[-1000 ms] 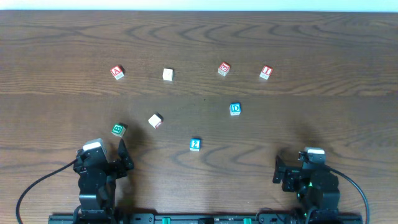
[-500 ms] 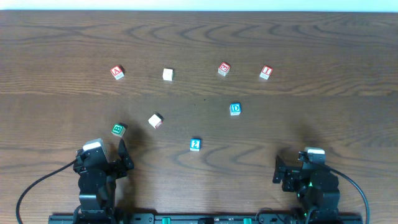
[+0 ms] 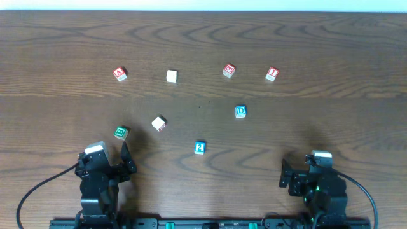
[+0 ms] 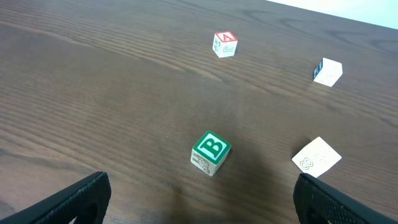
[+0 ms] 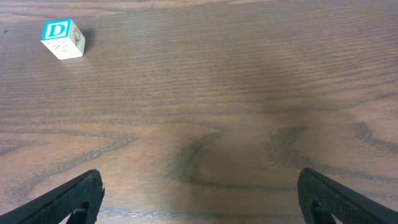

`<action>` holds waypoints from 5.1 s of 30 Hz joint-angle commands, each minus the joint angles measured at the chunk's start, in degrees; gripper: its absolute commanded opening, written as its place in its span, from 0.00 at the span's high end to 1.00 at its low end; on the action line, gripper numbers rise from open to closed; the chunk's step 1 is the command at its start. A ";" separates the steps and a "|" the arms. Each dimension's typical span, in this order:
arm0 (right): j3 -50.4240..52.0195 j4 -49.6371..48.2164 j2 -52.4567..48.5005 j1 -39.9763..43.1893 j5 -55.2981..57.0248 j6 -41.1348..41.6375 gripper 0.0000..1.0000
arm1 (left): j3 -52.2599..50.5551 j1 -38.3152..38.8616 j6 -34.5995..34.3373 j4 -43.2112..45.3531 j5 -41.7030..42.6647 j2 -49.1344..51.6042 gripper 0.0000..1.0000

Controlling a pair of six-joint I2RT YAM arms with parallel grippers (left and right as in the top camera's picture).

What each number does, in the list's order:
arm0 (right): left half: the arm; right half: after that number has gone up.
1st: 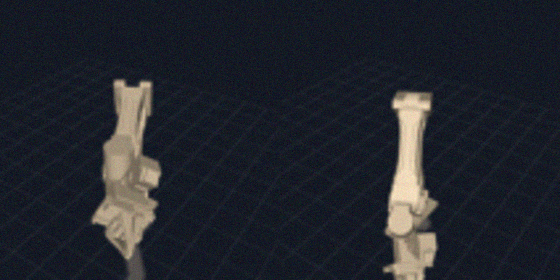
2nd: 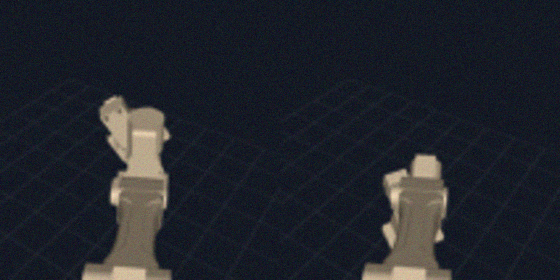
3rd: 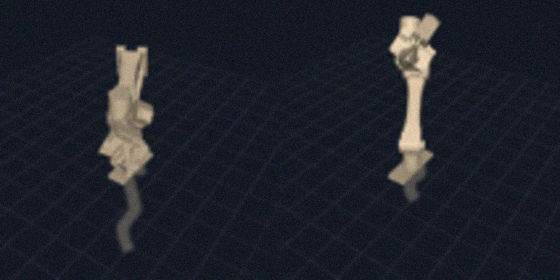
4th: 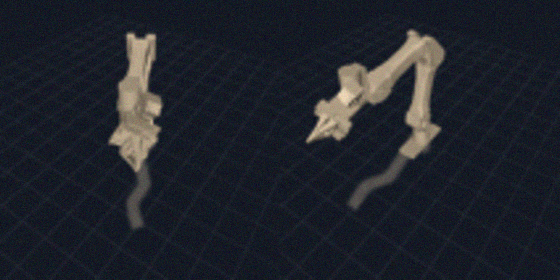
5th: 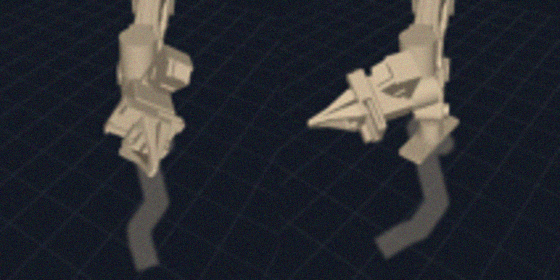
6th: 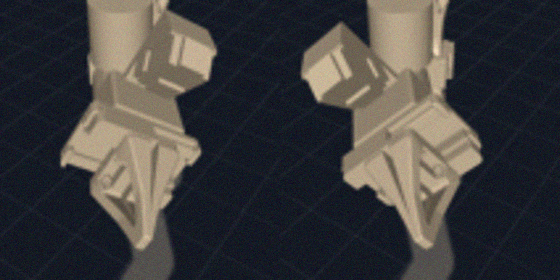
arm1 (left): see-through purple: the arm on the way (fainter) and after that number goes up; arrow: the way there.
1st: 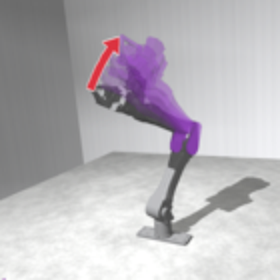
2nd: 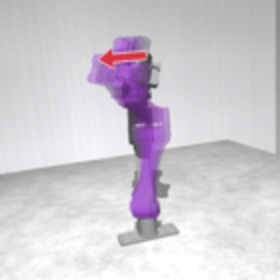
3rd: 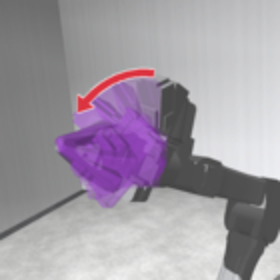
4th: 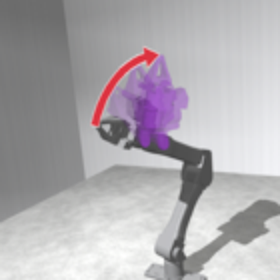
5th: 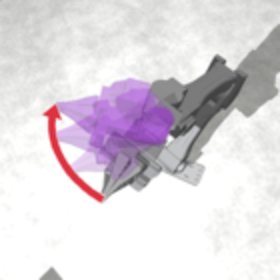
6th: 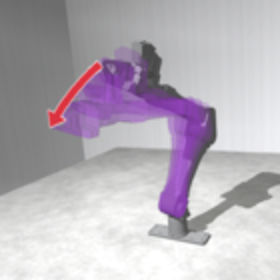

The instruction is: Spell out Ai2

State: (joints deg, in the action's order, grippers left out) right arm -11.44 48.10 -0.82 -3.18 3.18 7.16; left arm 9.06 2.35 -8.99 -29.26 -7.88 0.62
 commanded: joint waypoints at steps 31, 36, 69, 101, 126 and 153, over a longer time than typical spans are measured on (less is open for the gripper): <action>0.66 0.09 0.48 0.48 -0.39 0.02 0.01 | -1.05 -0.20 0.42 0.24 -0.15 -0.31 0.05; 0.66 0.09 0.48 0.48 0.42 0.04 0.01 | -1.05 -0.20 0.42 0.24 -0.15 -0.31 0.04; 0.74 -26.56 0.46 0.48 -1.09 11.32 0.01 | -1.05 -0.20 0.42 0.24 -0.15 -0.31 0.05; -21.49 -48.50 -52.94 0.48 -12.68 9.49 0.01 | -1.05 -0.20 0.42 0.24 -0.15 -0.31 0.05; -84.30 -20.65 -110.18 -1.18 -7.67 13.11 0.01 | -1.05 -0.20 0.42 0.24 -0.15 -0.31 0.05; -100.94 8.70 -130.16 -2.12 -4.17 34.62 0.01 | -1.05 -0.20 0.42 0.24 -0.15 -0.31 0.05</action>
State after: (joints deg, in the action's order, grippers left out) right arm -110.98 56.12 -128.90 -4.95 -1.80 38.87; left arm 9.04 2.35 -8.99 -29.10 -7.86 0.58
